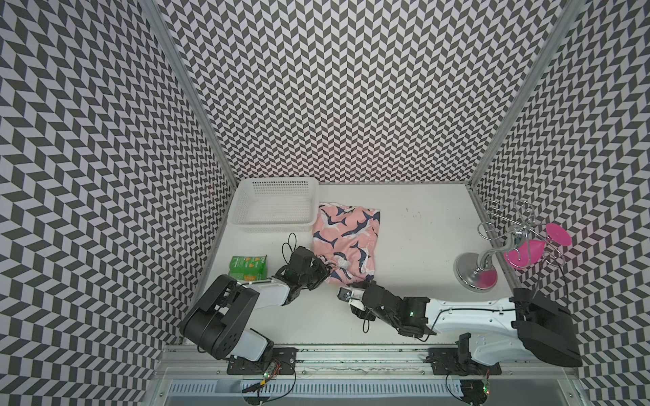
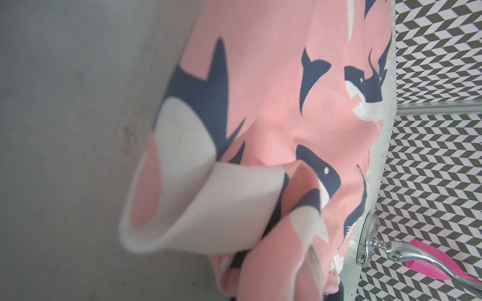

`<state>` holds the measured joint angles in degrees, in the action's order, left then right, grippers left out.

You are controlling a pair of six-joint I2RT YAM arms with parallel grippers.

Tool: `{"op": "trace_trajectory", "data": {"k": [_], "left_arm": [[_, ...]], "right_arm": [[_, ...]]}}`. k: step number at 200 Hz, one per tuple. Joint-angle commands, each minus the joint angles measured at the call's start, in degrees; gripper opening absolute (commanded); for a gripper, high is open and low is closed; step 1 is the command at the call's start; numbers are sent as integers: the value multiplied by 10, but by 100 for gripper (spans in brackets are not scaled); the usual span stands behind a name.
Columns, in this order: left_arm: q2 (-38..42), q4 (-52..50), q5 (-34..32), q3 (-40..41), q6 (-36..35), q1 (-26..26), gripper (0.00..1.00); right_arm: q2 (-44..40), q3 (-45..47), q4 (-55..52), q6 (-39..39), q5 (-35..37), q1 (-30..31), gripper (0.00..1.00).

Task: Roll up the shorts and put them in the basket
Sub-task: Roll the shorts at the center of the board.

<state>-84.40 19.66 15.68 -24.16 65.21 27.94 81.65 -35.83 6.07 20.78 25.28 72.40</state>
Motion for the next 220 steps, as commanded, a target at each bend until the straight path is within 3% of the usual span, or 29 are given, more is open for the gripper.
{"op": "trace_trajectory", "data": {"k": [1,49,99,112,134,155,180,198,220], "left_arm": [[-2,-16,32,-4,-2,-5,0],[-8,-7,48,0,4,-10,0],[-10,15,77,5,15,-11,0],[-13,23,90,8,19,-11,0],[-13,25,94,6,16,-15,0],[-3,12,87,-2,-5,-18,0],[40,-45,38,-25,-49,-19,52],[89,-88,-3,-34,-76,-22,69],[159,-123,-37,-29,-95,-34,73]], "right_arm": [[57,-12,80,40,142,24,57],[183,-24,164,90,231,35,57],[260,-53,205,116,225,15,54],[274,-65,184,109,205,1,44],[275,-98,102,76,146,-27,12],[240,-117,17,34,33,-53,3],[208,-145,-86,-10,-107,-86,0],[201,-164,-147,-21,-177,-97,0],[207,-201,-226,-44,-267,-112,0]]}}
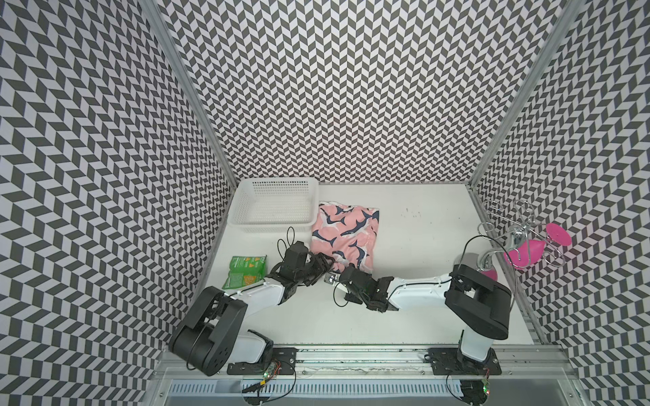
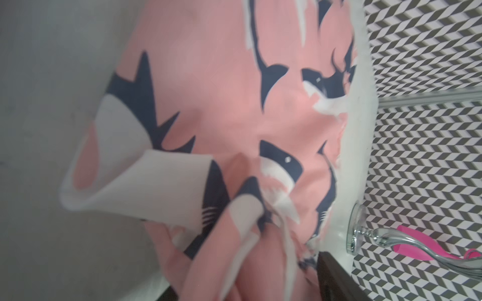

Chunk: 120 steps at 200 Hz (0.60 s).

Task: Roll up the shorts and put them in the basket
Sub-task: Roll the shorts at the center of the board.

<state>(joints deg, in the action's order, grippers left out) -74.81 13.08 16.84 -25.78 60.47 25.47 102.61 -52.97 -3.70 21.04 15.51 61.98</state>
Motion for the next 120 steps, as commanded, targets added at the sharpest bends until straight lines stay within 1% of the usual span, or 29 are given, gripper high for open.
{"op": "trace_trajectory", "data": {"k": [1,24,47,73,90,120], "left_arm": [[67,-59,-50,-12,-49,-10,73],[145,-109,-82,-1,-71,-17,73],[212,-141,-85,26,-79,-17,74],[275,-159,-92,76,-69,-17,75],[308,-139,-72,112,-57,-16,75],[330,-119,-62,151,-45,10,77]], "right_arm": [[-3,-31,-132,-47,-174,-9,0],[4,-76,-208,-73,-274,-33,0],[14,-106,-255,-85,-368,-67,0],[28,-117,-254,-92,-460,-110,0],[44,-129,-250,-88,-517,-130,0],[82,-142,-226,-102,-596,-165,0]]}}
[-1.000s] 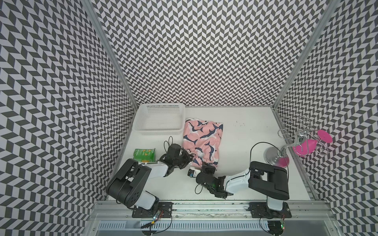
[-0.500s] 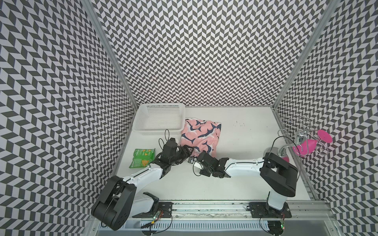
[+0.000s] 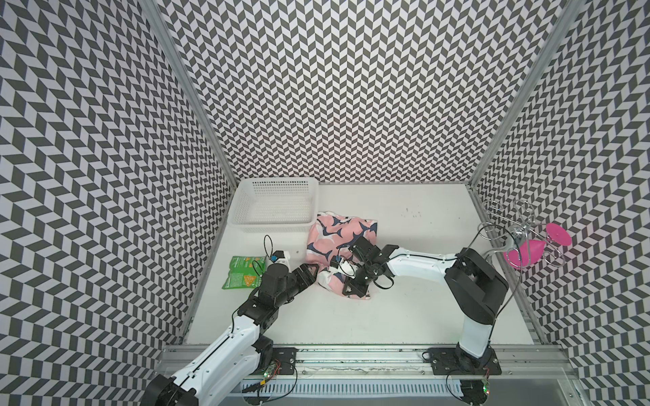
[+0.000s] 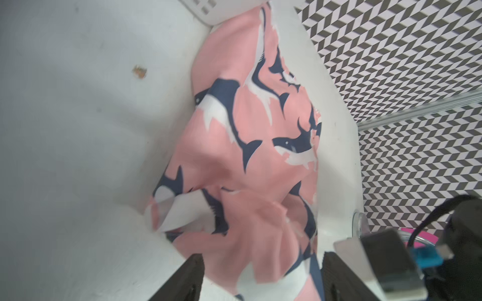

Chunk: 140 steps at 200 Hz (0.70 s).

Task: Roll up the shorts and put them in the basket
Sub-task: Roll the shorts at the center of the board.

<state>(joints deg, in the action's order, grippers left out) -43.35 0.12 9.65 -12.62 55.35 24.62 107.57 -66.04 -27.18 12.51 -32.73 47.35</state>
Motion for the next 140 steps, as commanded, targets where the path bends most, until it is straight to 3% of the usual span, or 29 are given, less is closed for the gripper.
{"op": "trace_trajectory", "data": {"k": [1,23,44,64,104,140], "left_arm": [[15,13,10,21,7,19,77],[9,107,11,71,35,44,80],[15,234,-37,136,80,64,87],[-1,274,-65,151,83,71,90],[-129,355,-86,127,68,79,90],[-273,408,-61,90,65,81,87]], "right_arm": [[33,-11,10,-17,-116,-20,0],[49,-10,29,-23,-139,-29,0],[55,-5,39,-25,-139,-30,0],[57,1,53,-31,-142,-31,0],[72,-1,65,-34,-152,-34,0],[68,3,76,-40,-162,-42,0]]}}
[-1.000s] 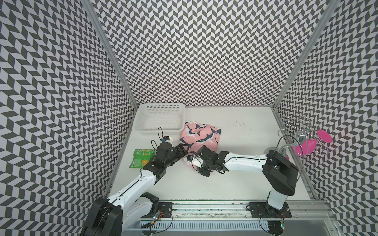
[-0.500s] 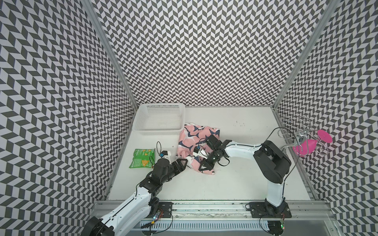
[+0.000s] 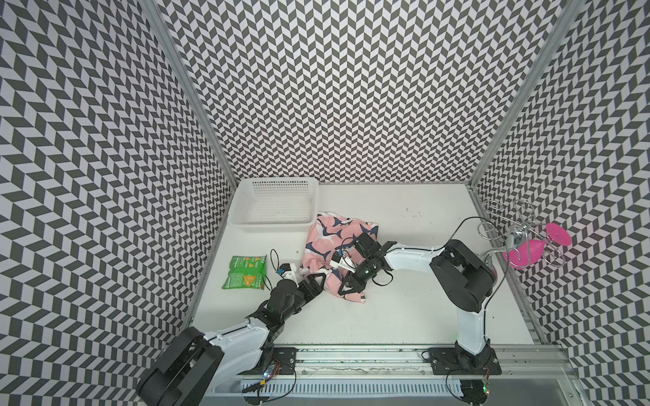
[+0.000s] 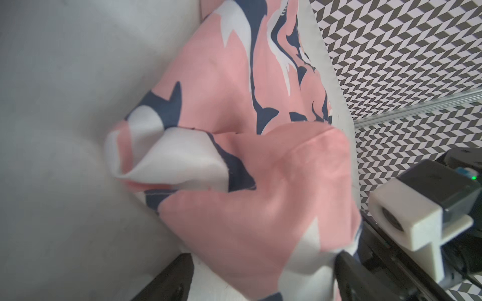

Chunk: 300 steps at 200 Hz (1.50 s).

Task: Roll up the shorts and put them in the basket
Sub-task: Roll the shorts at the center of the board.

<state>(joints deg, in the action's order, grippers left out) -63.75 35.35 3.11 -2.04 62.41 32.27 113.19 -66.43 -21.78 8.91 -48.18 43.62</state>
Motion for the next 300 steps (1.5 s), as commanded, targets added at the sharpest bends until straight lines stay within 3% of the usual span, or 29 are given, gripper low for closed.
{"op": "trace_trajectory", "data": {"k": [1,18,32,69,91,108,145,158,188,225,250,253,255,257,259,300], "left_arm": [[-72,59,4,-16,-6,5,87],[-124,85,0,-24,-7,5,84],[-159,95,13,-41,-15,5,74],[-222,80,49,-90,-27,6,17],[-248,66,78,-126,-37,7,0],[-271,76,99,-145,-35,7,0],[-317,46,135,-198,-11,11,0],[-322,23,144,-207,6,11,0],[-306,-47,161,-227,27,10,0],[-267,-132,159,-260,17,10,0],[-256,-154,164,-273,10,10,0],[-256,-154,166,-273,9,10,0],[-256,-153,166,-274,10,10,0],[-256,-154,167,-273,10,10,0],[-256,-154,167,-273,10,10,0],[-252,-149,178,-271,14,10,0]], "right_arm": [[12,7,21,-5,-7,-5,0],[5,12,24,-3,-6,-6,0],[0,20,29,-4,-7,-11,0],[-45,50,47,-25,30,-39,4],[-104,79,48,-33,97,-49,9],[-160,103,47,-39,181,-49,20],[-291,170,75,-55,393,-29,33],[-333,196,95,-45,482,9,41],[-371,236,141,1,643,128,47],[-334,266,200,46,767,243,50],[-261,247,209,46,845,271,54],[-252,244,209,47,853,273,65],[-245,243,210,49,857,274,84],[-239,241,211,51,861,276,95],[-233,240,213,52,865,278,99],[-133,215,251,62,934,291,97]]}}
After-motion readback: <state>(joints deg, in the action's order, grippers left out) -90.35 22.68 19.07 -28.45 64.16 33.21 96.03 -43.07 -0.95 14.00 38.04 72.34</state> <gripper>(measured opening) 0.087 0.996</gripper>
